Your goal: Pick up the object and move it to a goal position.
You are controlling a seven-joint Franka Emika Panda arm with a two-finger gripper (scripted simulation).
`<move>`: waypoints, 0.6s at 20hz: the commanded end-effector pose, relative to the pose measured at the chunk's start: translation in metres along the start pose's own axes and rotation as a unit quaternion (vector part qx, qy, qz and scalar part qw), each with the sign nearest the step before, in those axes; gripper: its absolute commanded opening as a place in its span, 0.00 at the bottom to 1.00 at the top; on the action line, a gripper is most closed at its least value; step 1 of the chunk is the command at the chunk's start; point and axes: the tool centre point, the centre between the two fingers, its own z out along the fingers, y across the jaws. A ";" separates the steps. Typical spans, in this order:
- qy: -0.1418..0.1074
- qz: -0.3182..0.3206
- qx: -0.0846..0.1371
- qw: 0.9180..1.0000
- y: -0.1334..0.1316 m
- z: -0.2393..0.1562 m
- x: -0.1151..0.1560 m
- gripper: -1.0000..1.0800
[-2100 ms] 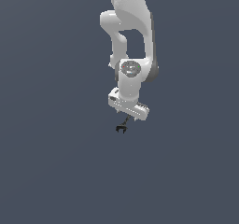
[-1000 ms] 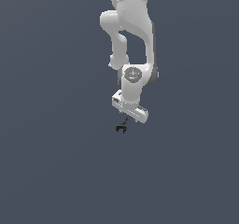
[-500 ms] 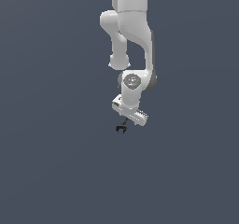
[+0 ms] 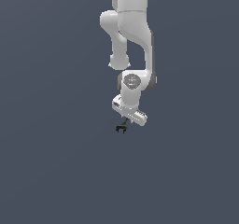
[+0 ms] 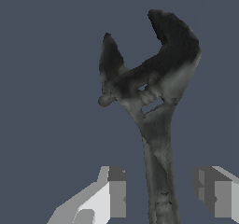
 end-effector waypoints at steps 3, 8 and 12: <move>0.001 0.002 0.000 1.000 0.002 0.000 0.003 0.00; 0.001 0.002 0.000 1.000 0.011 -0.003 0.020 0.00; 0.001 0.001 0.000 1.000 0.023 -0.007 0.046 0.00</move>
